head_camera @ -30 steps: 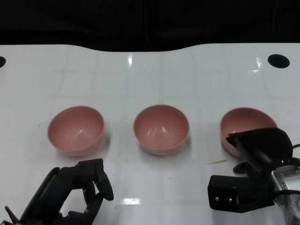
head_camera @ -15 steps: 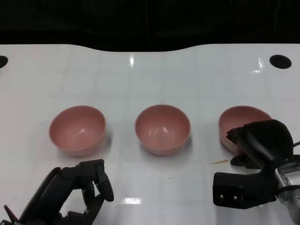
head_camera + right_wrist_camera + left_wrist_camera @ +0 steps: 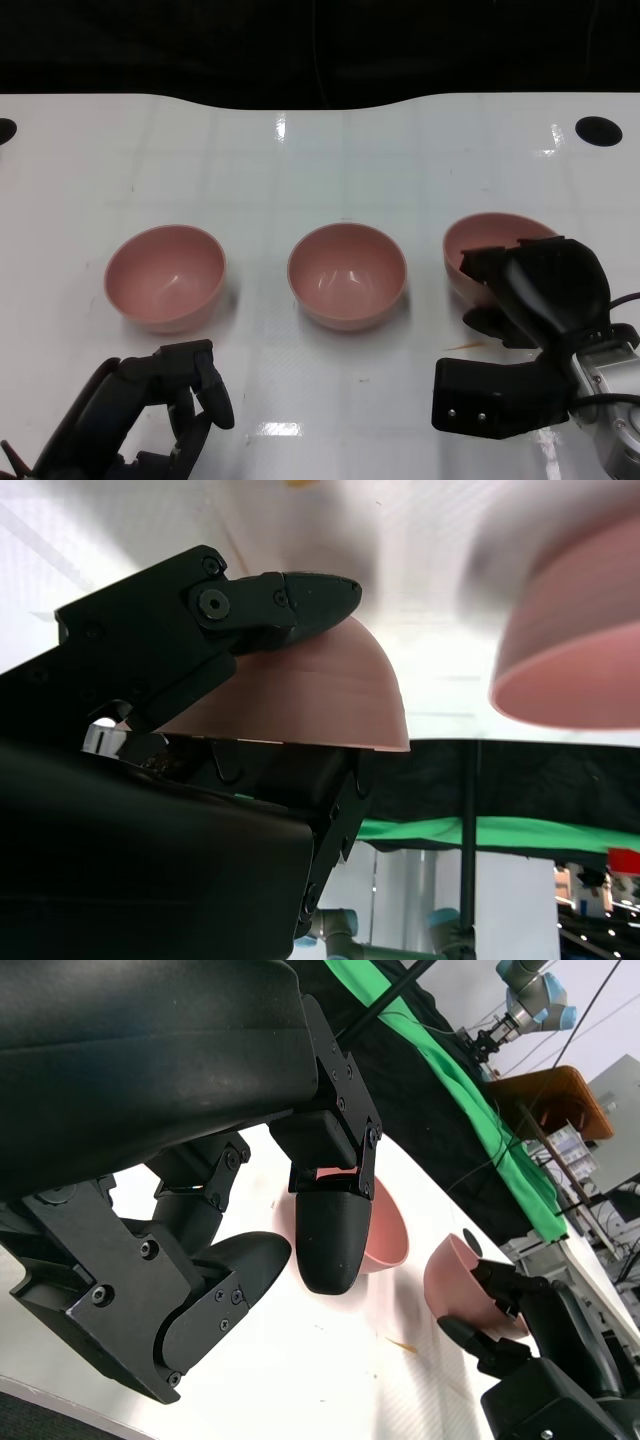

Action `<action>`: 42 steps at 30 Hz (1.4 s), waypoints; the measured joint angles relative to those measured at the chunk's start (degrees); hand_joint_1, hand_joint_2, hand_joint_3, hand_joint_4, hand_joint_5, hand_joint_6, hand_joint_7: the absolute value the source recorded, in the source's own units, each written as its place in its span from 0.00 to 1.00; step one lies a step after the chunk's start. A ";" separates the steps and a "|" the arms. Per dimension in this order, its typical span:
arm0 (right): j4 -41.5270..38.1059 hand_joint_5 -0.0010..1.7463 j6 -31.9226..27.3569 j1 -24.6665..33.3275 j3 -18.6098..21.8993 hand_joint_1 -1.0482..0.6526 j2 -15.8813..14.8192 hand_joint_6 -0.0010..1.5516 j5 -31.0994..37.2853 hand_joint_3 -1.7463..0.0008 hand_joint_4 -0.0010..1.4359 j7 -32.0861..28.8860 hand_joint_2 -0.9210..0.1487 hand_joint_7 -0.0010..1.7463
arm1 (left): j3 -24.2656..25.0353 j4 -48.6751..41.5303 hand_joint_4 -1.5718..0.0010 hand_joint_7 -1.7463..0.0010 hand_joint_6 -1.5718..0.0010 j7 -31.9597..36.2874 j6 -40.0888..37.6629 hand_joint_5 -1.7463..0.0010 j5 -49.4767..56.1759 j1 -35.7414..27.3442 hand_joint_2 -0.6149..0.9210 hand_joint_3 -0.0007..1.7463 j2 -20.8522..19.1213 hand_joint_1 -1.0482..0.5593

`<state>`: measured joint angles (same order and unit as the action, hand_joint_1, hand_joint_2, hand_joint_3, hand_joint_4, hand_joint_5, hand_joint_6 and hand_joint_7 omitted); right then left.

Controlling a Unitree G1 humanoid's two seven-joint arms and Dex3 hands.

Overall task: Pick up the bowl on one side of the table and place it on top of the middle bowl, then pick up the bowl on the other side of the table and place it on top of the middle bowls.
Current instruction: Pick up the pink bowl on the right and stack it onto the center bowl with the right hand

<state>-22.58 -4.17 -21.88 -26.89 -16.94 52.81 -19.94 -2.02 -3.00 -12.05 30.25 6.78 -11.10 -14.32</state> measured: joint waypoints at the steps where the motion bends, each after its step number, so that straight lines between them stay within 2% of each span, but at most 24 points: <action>1: 0.83 1.00 0.01 0.07 0.01 0.45 0.00 0.52 -0.27 0.65 0.64 0.01 0.16 0.69 | 0.00 0.21 0.47 0.15 0.50 -0.01 -0.23 0.00 -0.09 0.00 0.62 0.84 -0.04 0.59; 2: 1.31 1.00 0.05 0.07 0.01 0.45 0.02 0.53 -0.45 0.65 0.64 0.01 0.15 0.69 | 0.00 0.44 0.47 0.15 0.50 -0.01 -0.49 0.00 -0.10 0.00 0.62 0.84 -0.07 0.59; 3: 1.76 1.00 0.08 0.13 0.05 0.46 0.04 0.52 -0.61 0.65 0.65 0.03 0.18 0.74 | 0.00 0.57 0.47 0.15 0.50 -0.02 -0.58 0.00 -0.13 0.00 0.64 0.82 -0.10 0.59; 4: 2.41 1.00 0.13 0.26 0.11 0.47 0.07 0.51 -0.79 0.66 0.65 0.04 0.20 0.75 | 0.00 0.57 0.47 0.15 0.50 -0.02 -0.59 0.00 -0.14 0.00 0.66 0.80 -0.15 0.58; 5: 3.41 1.00 0.18 0.38 0.17 0.48 0.17 0.47 -1.03 0.64 0.64 0.07 0.23 0.85 | -0.01 0.57 0.47 0.15 0.50 -0.03 -0.61 0.00 -0.15 -0.01 0.67 0.78 -0.21 0.58; 7: 5.40 1.00 0.35 0.39 0.29 0.48 0.47 0.44 -1.30 0.63 0.64 0.12 0.24 0.92 | -0.01 0.58 0.47 0.14 0.50 -0.05 -0.68 0.00 -0.17 -0.01 0.68 0.77 -0.27 0.57; 8: 6.04 1.00 0.42 0.38 0.37 0.49 0.55 0.44 -1.40 0.62 0.64 0.13 0.26 0.89 | -0.02 0.58 0.46 0.14 0.50 -0.05 -0.75 0.00 -0.17 -0.01 0.68 0.77 -0.27 0.58; 10: 7.21 1.00 0.41 0.53 0.72 0.50 0.61 0.55 -1.60 0.56 0.66 0.67 0.32 0.64 | -0.04 0.55 0.46 0.13 0.51 -0.05 -0.74 0.00 -0.19 0.00 0.68 0.78 -0.29 0.58; 12: 9.60 1.00 0.70 0.61 1.29 0.50 0.62 0.49 -2.04 0.45 0.66 1.32 0.38 0.84 | -0.08 0.49 0.46 0.11 0.52 -0.05 -0.69 0.00 -0.20 0.03 0.66 0.80 -0.29 0.58; 14: 11.84 1.00 2.01 0.56 1.80 0.51 0.62 0.46 -2.87 0.38 0.67 1.53 0.43 0.96 | -0.11 0.47 0.46 0.11 0.52 -0.05 -0.70 0.00 -0.19 0.08 0.66 0.81 -0.29 0.58; 15: 12.52 1.00 3.17 0.51 1.95 0.51 0.61 0.46 -3.29 0.36 0.67 1.53 0.44 0.98 | -0.11 0.48 0.46 0.11 0.52 -0.05 -0.72 0.00 -0.19 0.10 0.66 0.81 -0.29 0.58; 19: 12.99 1.00 7.81 0.10 2.03 0.51 0.63 0.47 -4.71 0.34 0.66 1.53 0.47 0.98 | -0.12 0.52 0.46 0.10 0.52 -0.05 -0.92 0.00 -0.15 0.10 0.67 0.81 -0.29 0.57; 22: 12.96 1.00 10.42 -0.25 2.02 0.51 1.02 0.51 -5.41 0.34 0.66 1.53 0.48 0.90 | -0.11 0.90 0.46 0.10 0.53 -0.05 -1.19 0.00 -0.15 0.05 0.67 0.80 -0.38 0.58; 25: 12.32 1.00 12.60 -0.91 1.95 0.51 1.67 0.53 -6.20 0.32 0.67 1.53 0.51 0.91 | -0.10 1.32 0.47 0.10 0.53 -0.05 -1.19 0.00 -0.15 -0.02 0.68 0.80 -0.41 0.58; 31: 9.69 1.00 14.79 -2.08 0.89 0.49 4.53 0.54 -6.08 0.21 0.70 1.47 0.60 0.93 | -0.10 1.70 0.47 0.10 0.53 -0.05 -1.44 0.00 -0.15 -0.80 0.70 0.76 -0.52 0.58; 35: 7.61 1.00 16.32 -3.68 0.28 0.49 5.75 0.51 -5.84 0.22 0.70 1.13 0.57 0.97 | -0.10 1.69 0.48 0.09 0.54 -0.05 -1.36 0.00 -0.12 -1.03 0.69 0.77 -0.61 0.57; 39: 4.27 1.00 17.96 -6.18 -0.87 0.50 6.06 0.52 -4.15 0.38 0.69 -0.25 0.47 0.92 | -0.10 1.70 0.48 0.09 0.54 -0.03 -1.36 0.00 0.09 -1.02 0.69 0.78 -0.68 0.57; 42: 1.37 1.00 19.03 -7.96 -1.91 0.50 5.97 0.51 -2.15 0.40 0.69 -1.65 0.45 0.93 | -0.11 1.70 0.49 0.09 0.55 -0.03 -1.36 0.00 0.50 -0.92 0.69 0.77 -0.68 0.57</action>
<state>-21.21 14.85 -29.84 -28.80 -10.96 50.66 -21.59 -2.13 -1.31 -12.08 28.89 7.28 -12.03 -15.00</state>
